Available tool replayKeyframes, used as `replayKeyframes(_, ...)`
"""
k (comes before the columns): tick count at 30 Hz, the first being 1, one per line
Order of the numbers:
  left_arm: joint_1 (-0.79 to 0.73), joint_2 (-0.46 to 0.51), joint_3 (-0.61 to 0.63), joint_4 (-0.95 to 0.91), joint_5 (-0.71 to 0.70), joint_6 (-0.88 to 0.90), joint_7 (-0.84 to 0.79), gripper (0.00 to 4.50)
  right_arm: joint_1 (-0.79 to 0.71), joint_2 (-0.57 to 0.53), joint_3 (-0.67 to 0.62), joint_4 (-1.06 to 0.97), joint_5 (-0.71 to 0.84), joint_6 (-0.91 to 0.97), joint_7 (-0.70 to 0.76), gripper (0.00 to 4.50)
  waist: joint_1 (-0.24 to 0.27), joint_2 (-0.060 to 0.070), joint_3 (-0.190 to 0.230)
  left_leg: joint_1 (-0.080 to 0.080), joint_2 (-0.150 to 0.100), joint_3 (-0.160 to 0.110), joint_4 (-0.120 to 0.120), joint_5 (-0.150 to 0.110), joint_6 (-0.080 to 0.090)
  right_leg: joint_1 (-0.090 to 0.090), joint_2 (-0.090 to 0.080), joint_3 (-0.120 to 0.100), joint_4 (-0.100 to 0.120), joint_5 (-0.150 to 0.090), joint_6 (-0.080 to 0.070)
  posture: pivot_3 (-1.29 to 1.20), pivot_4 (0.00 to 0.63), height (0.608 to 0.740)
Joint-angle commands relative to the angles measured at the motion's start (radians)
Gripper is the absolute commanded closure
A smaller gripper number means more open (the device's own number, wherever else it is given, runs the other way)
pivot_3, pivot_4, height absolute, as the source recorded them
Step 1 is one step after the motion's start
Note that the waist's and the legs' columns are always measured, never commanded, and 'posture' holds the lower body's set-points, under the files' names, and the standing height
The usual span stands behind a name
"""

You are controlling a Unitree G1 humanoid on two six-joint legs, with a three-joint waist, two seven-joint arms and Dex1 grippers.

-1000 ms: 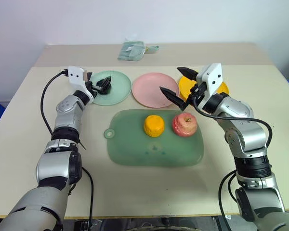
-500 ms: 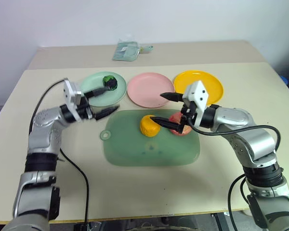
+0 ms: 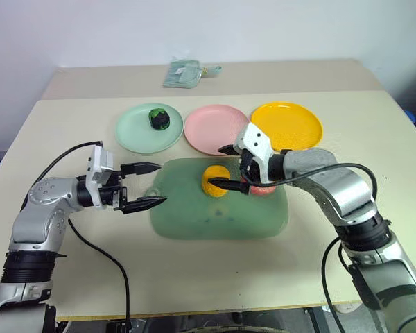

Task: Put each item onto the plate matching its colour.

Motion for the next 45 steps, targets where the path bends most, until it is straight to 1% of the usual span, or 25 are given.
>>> replayKeyframes(1,0.01,0.004,0.007,-0.042,-0.002,-0.017,-0.001,0.02,-0.032,-0.005,0.034,-0.014,-0.024,0.024,0.017,0.0,0.003,0.0,0.0,0.0,0.0,0.0,0.0,0.0,0.0,0.0,0.0,0.0,0.0,0.0,0.0,0.0,0.15,0.729)
replayKeyframes(7,0.023,-0.014,0.0,-0.038,0.007,-0.042,0.007,0.02,-0.038,-0.014,0.07,-0.015,-0.038,0.066,0.043,0.0,0.001,0.0,0.0,0.0,0.0,0.0,0.0,0.0,0.001,0.0,0.0,0.0,0.0,0.0,0.0,0.0,0.15,0.729)
replayKeyframes(14,0.038,-0.019,-0.001,-0.037,0.006,-0.067,0.009,0.02,-0.05,-0.012,0.11,0.047,-0.12,0.027,0.039,0.0,0.0,0.0,0.0,0.0,0.0,0.0,0.0,0.0,0.001,0.0,0.0,0.0,0.0,0.0,0.0,0.0,0.15,0.729)
replayKeyframes(17,0.034,-0.021,-0.001,-0.022,0.01,-0.075,0.007,0.0,-0.052,-0.015,0.11,0.07,-0.13,0.026,0.054,0.82,0.002,0.0,0.0,0.0,0.0,0.0,0.0,0.0,0.001,0.0,0.0,0.0,0.0,0.0,0.0,0.0,0.15,0.729)
replayKeyframes(18,0.033,-0.021,-0.001,-0.018,0.01,-0.078,0.007,0.0,-0.051,-0.014,0.106,0.071,-0.131,0.024,0.058,1.26,0.002,0.0,0.0,0.0,0.0,0.0,0.0,0.0,0.001,0.0,0.0,0.0,0.0,0.0,0.0,0.0,0.15,0.729)
replayKeyframes(19,0.03,-0.023,0.0,-0.016,0.008,-0.079,0.008,0.0,-0.053,-0.002,0.08,0.067,-0.109,0.036,0.06,1.58,0.002,0.0,0.0,0.0,0.0,0.0,0.0,0.0,0.001,0.0,0.0,0.0,0.0,0.0,0.0,0.0,0.15,0.729)
replayKeyframes(20,0.027,-0.024,0.003,-0.014,0.003,-0.076,0.011,0.0,-0.057,0.013,0.053,0.063,-0.088,0.043,0.059,1.63,0.001,0.0,0.0,0.0,0.0,0.0,0.0,0.0,0.001,0.0,0.0,0.0,0.0,0.0,0.0,0.0,0.15,0.729)
replayKeyframes(22,0.014,-0.036,0.012,-0.002,0.007,-0.094,0.028,0.0,-0.083,0.073,-0.046,0.068,-0.025,0.058,0.026,1.63,0.001,0.0,0.0,0.0,0.0,0.0,0.0,0.0,0.001,0.0,0.0,0.0,0.0,0.0,0.0,0.0,0.15,0.729)
replayKeyframes(24,-0.022,-0.066,0.026,0.026,0.009,-0.114,0.07,0.0,-0.136,0.136,-0.167,0.137,-0.001,0.029,-0.06,1.63,0.001,0.0,0.0,0.0,0.0,0.0,0.0,0.0,0.001,0.0,0.0,0.0,0.0,0.0,0.0,0.0,0.15,0.729)
replayKeyframes(26,-0.06,-0.098,0.034,0.043,0.01,-0.125,0.119,0.0,-0.194,0.172,-0.253,0.258,-0.038,-0.033,-0.181,1.63,0.001,0.0,0.0,0.0,0.0,0.0,0.0,0.0,0.0,0.0,0.0,0.0,0.001,0.0,0.0,0.0,0.15,0.729)
replayKeyframes(27,-0.075,-0.111,0.035,0.048,0.01,-0.125,0.139,0.0,-0.216,0.174,-0.275,0.319,-0.066,-0.067,-0.233,1.63,0.005,0.0,0.0,0.0,0.0,0.0,0.001,0.0,0.0,0.0,0.0,0.0,0.001,0.0,0.0,0.0,0.15,0.729)
replayKeyframes(31,-0.11,-0.151,0.018,0.059,0.04,-0.148,0.192,0.0,-0.268,0.146,-0.303,0.529,-0.184,-0.214,-0.383,1.63,0.012,-0.001,-0.001,0.0,-0.001,0.0,0.001,0.001,-0.002,-0.003,0.0,-0.001,0.0,0.0,0.0,0.0,0.15,0.729)
replayKeyframes(33,-0.115,-0.168,0.002,0.051,0.046,-0.148,0.202,0.0,-0.279,0.1,-0.268,0.661,-0.296,-0.277,-0.479,1.63,0.012,-0.001,-0.001,0.0,-0.002,0.001,0.0,0.001,-0.001,-0.001,-0.001,0.0,0.0,0.0,0.0,0.0,0.15,0.729)
replayKeyframes(34,-0.116,-0.173,-0.001,0.048,0.049,-0.147,0.205,0.0,-0.284,0.091,-0.269,0.712,-0.319,-0.287,-0.513,1.63,0.012,-0.001,-0.001,0.0,-0.002,0.001,0.0,0.001,-0.001,0.0,-0.001,0.0,0.0,0.0,0.0,0.0,0.15,0.729)
replayKeyframes(36,-0.12,-0.174,-0.003,0.045,0.051,-0.131,0.212,0.0,-0.287,0.087,-0.282,0.771,-0.327,-0.316,-0.531,1.63,0.004,0.0,0.0,-0.001,-0.002,0.002,0.0,0.001,-0.001,-0.001,-0.001,0.0,0.0,0.0,0.0,0.0,0.15,0.729)
replayKeyframes(38,-0.124,-0.165,-0.004,0.047,0.051,-0.114,0.217,0.0,-0.288,0.099,-0.313,0.8,-0.306,-0.302,-0.539,1.63,-0.007,0.0,0.0,-0.001,-0.001,0.002,-0.001,0.001,-0.002,-0.002,-0.001,0.0,0.0,0.0,0.0,0.0,0.15,0.729)
replayKeyframes(40,-0.125,-0.157,0.0,0.05,0.048,-0.109,0.217,0.0,-0.279,0.104,-0.317,0.81,-0.304,-0.304,-0.526,1.63,-0.016,0.0,0.0,-0.001,0.0,0.004,-0.002,0.001,-0.002,-0.004,0.001,0.001,0.001,0.0,0.0,0.0,0.15,0.729)
replayKeyframes(41,-0.125,-0.154,0.002,0.051,0.049,-0.111,0.216,0.0,-0.275,0.114,-0.337,0.806,-0.279,-0.287,-0.511,1.63,-0.02,0.0,0.0,-0.001,0.001,0.004,-0.002,0.002,-0.002,-0.004,0.001,0.001,0.001,0.0,0.0,0.0,0.15,0.729)
replayKeyframes(43,-0.125,-0.149,0.005,0.052,0.049,-0.111,0.217,0.0,-0.27,0.125,-0.362,0.792,-0.251,-0.27,-0.493,0.59,-0.026,0.0,0.0,-0.001,0.001,0.004,-0.002,0.002,-0.002,-0.004,0.001,0.001,0.002,0.0,0.0,0.0,0.15,0.729)
replayKeyframes(45,-0.125,-0.148,0.004,0.051,0.051,-0.115,0.219,0.0,-0.27,0.122,-0.356,0.786,-0.262,-0.279,-0.493,0.07,-0.026,0.0,0.0,-0.001,0.0,0.004,-0.002,0.002,-0.002,-0.004,0.001,0.001,0.002,0.0,0.0,0.0,0.15,0.729)
